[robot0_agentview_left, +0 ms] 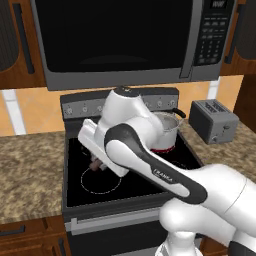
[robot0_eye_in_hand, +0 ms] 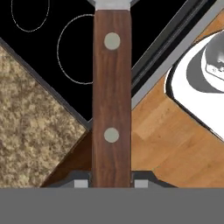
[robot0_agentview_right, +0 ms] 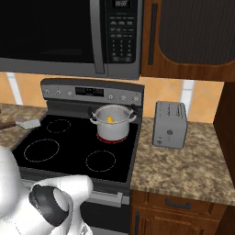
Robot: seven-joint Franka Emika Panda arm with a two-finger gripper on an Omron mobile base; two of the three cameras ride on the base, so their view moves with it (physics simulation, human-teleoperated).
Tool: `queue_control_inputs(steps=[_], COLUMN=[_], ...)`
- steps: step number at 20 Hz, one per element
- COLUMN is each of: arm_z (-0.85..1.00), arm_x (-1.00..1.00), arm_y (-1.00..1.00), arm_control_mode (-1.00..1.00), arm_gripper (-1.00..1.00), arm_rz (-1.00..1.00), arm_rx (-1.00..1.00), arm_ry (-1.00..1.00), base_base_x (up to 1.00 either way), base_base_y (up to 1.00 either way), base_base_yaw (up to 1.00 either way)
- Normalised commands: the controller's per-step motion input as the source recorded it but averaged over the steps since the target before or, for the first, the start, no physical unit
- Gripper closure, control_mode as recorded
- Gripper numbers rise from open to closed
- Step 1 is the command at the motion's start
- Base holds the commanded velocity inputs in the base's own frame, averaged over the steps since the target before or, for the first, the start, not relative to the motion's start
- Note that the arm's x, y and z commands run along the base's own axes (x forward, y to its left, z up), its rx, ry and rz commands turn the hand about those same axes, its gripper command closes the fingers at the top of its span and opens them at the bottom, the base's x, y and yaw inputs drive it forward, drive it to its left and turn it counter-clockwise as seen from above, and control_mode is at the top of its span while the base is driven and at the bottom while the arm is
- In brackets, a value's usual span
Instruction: Put the corn and squash in the pot. Retrieve the spatula and lightly stir the vegetables in the pot.
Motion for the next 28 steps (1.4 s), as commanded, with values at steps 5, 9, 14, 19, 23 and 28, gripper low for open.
queue_control_inputs(steps=[5, 9, 14, 19, 23, 28], arm_z=[0.64, 0.94, 1.0, 0.61, 0.18, 0.0], arm_x=[0.0, 0.08, 0.13, 0.51, 0.83, 0.76], arm_y=[-1.0, -1.0, -1.0, -1.0, -1.0, -1.0], arm_control_mode=[-1.0, -1.0, -1.0, -1.0, -1.0, -1.0], arm_gripper=[1.0, 1.0, 1.0, 1.0, 1.0, 1.0], arm_rz=[-0.25, -0.27, -0.2, -0.1, -0.06, -0.01], arm_rx=[0.53, 0.53, 0.58, 0.63, 0.63, 0.52], arm_ry=[-0.07, -0.04, -0.05, -0.04, 0.0, -0.01], base_base_x=[0.0, 0.0, 0.0, 0.0, 0.0, 0.0], base_base_y=[0.0, 0.0, 0.0, 0.0, 0.0, 0.0], base_base_yaw=[0.0, 0.0, 0.0, 0.0, 0.0, 0.0])
